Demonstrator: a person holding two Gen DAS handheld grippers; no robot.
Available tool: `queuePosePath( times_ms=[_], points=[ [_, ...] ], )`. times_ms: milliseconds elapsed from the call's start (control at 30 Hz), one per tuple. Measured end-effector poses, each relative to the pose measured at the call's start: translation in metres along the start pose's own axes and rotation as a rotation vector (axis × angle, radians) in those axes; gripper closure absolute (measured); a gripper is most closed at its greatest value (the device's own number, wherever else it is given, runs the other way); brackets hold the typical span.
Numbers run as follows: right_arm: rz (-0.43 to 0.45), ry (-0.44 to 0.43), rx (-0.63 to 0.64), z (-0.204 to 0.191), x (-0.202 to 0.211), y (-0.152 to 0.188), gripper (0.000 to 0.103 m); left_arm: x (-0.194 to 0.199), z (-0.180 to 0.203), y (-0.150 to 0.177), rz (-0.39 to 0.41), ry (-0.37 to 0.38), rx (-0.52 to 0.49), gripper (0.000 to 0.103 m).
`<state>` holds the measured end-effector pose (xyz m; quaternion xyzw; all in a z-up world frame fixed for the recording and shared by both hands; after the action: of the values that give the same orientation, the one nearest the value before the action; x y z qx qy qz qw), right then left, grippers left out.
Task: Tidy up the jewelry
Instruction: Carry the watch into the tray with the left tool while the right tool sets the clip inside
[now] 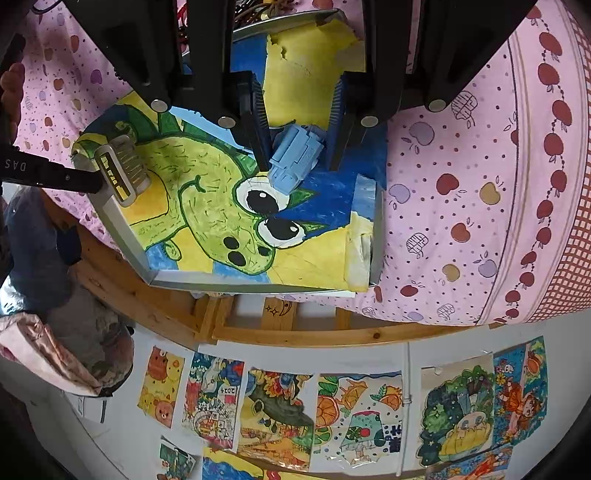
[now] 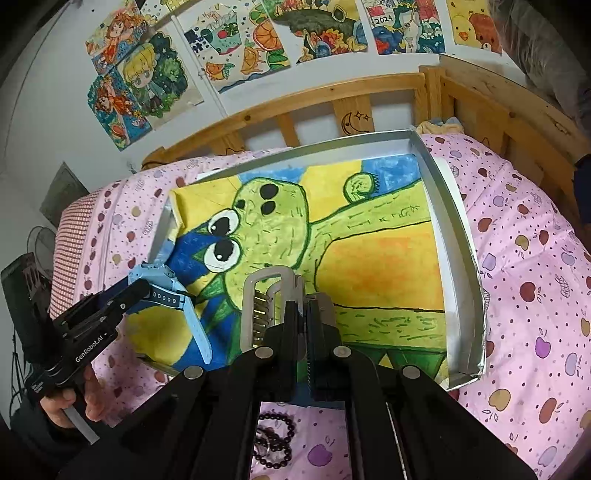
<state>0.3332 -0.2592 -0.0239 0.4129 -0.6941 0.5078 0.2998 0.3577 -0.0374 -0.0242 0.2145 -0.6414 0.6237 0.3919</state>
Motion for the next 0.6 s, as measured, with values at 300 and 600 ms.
queuePosePath(
  times_ms=[300, 600],
  points=[
    [-0.028, 0.009, 0.013, 0.0, -0.009, 0.005, 0.098, -0.014, 0.0, 0.007, -0.079, -0.016, 0.006, 0.073],
    [-0.005, 0.003, 0.014, 0.01, 0.004, 0.014, 0.059, 0.012, -0.007, 0.012, -0.003, 0.033, 0.039, 0.016]
  ],
)
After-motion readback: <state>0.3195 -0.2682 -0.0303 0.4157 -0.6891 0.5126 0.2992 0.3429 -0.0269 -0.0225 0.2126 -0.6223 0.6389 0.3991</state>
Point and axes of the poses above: each gripper's, at about its wrist camera, not at the fingertips, and x roughly against the way its jaws point, z to its right, y to its underside, the point moved 6 cm from there along -x, roughly the way its jaws point, and after that the axes turned 8 degrees about -z, right-handed, at the moved point
